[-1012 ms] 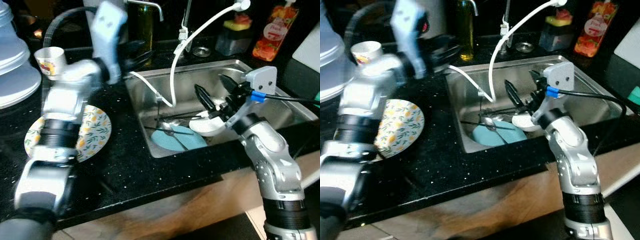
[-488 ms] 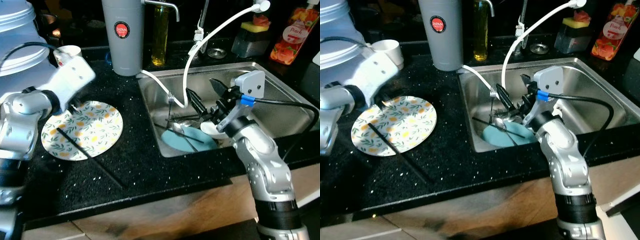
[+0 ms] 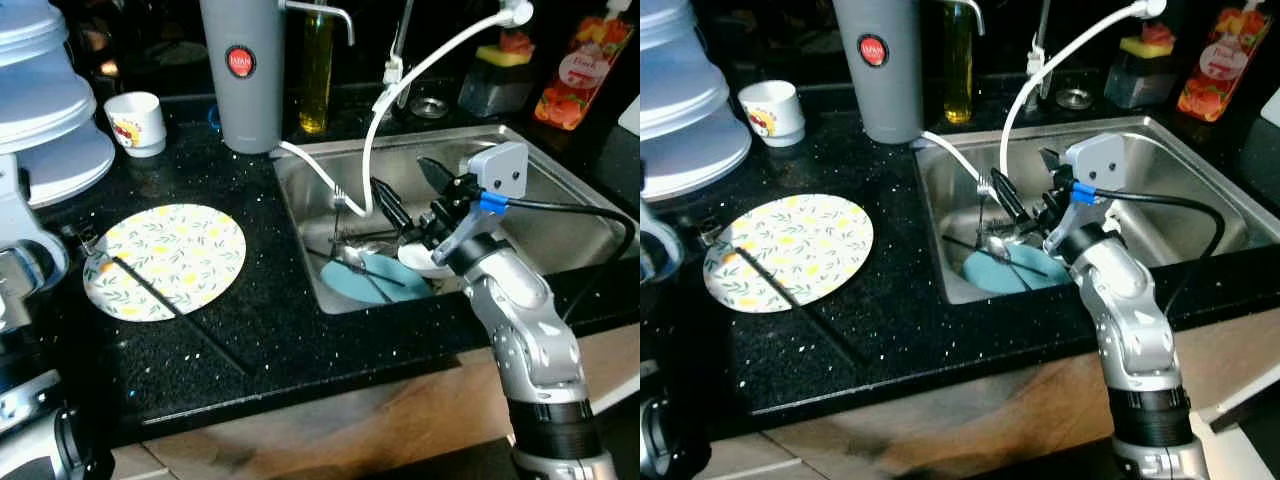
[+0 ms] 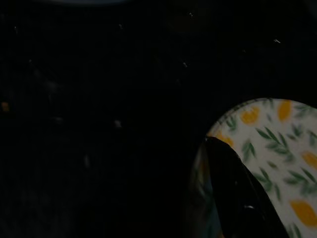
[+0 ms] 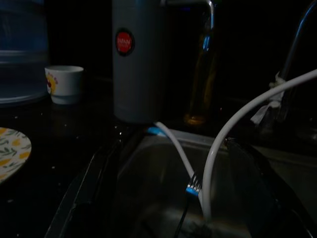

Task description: Kitchen organization

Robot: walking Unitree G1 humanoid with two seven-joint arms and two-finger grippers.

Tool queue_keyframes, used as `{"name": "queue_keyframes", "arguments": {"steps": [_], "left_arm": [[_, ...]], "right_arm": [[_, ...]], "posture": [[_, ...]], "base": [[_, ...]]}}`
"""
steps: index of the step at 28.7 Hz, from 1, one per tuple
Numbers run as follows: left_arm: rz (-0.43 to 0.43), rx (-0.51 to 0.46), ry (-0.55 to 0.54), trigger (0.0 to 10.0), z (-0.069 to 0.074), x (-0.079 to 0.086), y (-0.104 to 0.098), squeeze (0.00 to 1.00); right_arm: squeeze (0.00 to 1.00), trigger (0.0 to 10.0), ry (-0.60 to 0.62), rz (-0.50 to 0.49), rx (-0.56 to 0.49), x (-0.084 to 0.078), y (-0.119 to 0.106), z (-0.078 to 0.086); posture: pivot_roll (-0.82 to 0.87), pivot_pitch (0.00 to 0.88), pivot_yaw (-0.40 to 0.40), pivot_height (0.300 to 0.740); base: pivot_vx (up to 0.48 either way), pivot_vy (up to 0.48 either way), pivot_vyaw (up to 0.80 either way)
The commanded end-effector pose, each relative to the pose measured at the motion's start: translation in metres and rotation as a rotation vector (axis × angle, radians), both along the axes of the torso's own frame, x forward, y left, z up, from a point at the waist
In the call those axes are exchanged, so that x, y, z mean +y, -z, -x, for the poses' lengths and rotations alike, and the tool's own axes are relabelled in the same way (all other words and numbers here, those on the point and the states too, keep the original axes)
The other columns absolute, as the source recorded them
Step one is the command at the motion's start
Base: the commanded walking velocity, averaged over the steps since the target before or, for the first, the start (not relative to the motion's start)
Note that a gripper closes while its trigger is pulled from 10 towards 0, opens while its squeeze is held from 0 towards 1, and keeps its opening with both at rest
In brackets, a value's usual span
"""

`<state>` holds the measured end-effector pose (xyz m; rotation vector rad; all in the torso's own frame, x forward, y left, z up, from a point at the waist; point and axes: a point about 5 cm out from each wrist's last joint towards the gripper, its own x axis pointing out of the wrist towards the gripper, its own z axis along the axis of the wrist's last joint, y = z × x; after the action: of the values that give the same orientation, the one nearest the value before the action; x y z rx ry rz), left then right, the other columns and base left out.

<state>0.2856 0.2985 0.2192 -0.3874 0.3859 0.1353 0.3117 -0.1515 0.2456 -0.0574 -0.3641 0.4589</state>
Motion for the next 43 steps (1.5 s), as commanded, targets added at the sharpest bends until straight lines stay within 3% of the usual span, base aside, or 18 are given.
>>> {"name": "queue_keyframes", "arguments": {"steps": [1, 8, 15, 16, 17, 18, 19, 26, 30, 33, 37, 38, 39, 43], "left_arm": [[0.044, 0.026, 0.013, 10.0, 0.008, -0.005, 0.009, 0.00], [0.144, 0.012, -0.002, 10.0, 0.025, -0.010, 0.013, 0.00], [0.214, 0.008, 0.004, 10.0, 0.031, -0.016, 0.019, 0.00], [0.227, 0.005, 0.007, 7.1, 0.031, -0.018, 0.021, 0.00], [0.227, 0.005, 0.007, 7.1, 0.031, -0.018, 0.021, 0.00], [0.234, 0.002, -0.002, 2.9, 0.031, -0.019, 0.023, 0.00], [0.234, 0.010, -0.020, 0.0, 0.030, -0.021, 0.027, 0.00], [0.265, -0.005, -0.084, 0.0, 0.027, -0.022, 0.032, 0.00], [0.305, -0.073, -0.137, 0.0, 0.023, -0.019, 0.028, 0.00], [0.375, -0.218, -0.188, 0.0, 0.013, -0.013, 0.012, 0.00], [0.433, -0.303, -0.179, 0.0, 0.004, -0.015, 0.003, 0.00], [0.446, -0.312, -0.180, 7.5, 0.001, -0.016, 0.002, 0.00], [0.458, -0.317, -0.184, 10.0, -0.001, -0.017, 0.001, 0.00], [0.501, -0.326, -0.192, 10.0, -0.007, -0.021, 0.001, 0.00]], "right_arm": [[0.00, 10.0, -0.010, 0.006, -0.008, 0.002, 0.000, -0.001], [0.00, 10.0, -0.023, 0.006, -0.006, 0.005, 0.000, -0.003], [0.00, 10.0, -0.033, 0.003, -0.008, 0.008, 0.000, -0.004], [0.00, 10.0, -0.034, 0.001, -0.008, 0.008, -0.001, -0.005], [0.00, 10.0, -0.034, 0.001, -0.008, 0.008, -0.001, -0.005], [0.00, 10.0, -0.034, 0.001, -0.007, 0.008, 0.000, -0.005], [0.00, 10.0, -0.036, 0.001, -0.006, 0.008, 0.000, -0.005], [0.00, 10.0, -0.038, 0.002, -0.007, 0.007, 0.000, -0.005], [0.00, 10.0, -0.038, 0.003, -0.008, 0.007, -0.001, -0.006], [0.00, 10.0, -0.038, 0.003, -0.003, 0.007, 0.000, -0.007], [0.00, 10.0, -0.039, 0.005, -0.001, 0.007, 0.000, -0.007], [0.00, 10.0, -0.039, 0.006, -0.001, 0.007, 0.000, -0.007], [0.00, 10.0, -0.038, 0.007, 0.000, 0.007, 0.000, -0.007], [0.00, 10.0, -0.034, 0.009, 0.003, 0.006, 0.001, -0.006]], "posture": [[0.20, 0.067, 0.031, 0.740], [0.21, 0.080, 0.023, 0.740], [0.22, 0.086, 0.029, 0.740], [0.23, 0.089, 0.026, 0.740], [0.23, 0.089, 0.026, 0.740], [0.23, 0.091, 0.022, 0.740], [0.23, 0.090, 0.019, 0.740], [0.22, 0.090, 0.011, 0.740], [0.22, 0.089, 0.005, 0.740], [0.20, 0.087, -0.009, 0.740], [0.19, 0.084, -0.013, 0.740], [0.19, 0.084, -0.013, 0.740], [0.19, 0.084, -0.013, 0.740], [0.18, 0.081, -0.017, 0.740]], "base": [[0.000, 0.000, 0.00], [0.000, 0.000, 0.00], [0.000, 0.000, 0.00], [0.000, 0.000, 0.00], [0.000, 0.000, 0.00], [0.000, 0.000, 0.00], [0.000, 0.000, 0.00], [0.000, 0.000, 0.00], [0.000, 0.000, 0.00], [0.000, 0.000, 0.00], [0.000, 0.000, 0.00], [0.000, 0.000, 0.00], [0.000, 0.000, 0.00], [0.000, 0.000, 0.00]]}}
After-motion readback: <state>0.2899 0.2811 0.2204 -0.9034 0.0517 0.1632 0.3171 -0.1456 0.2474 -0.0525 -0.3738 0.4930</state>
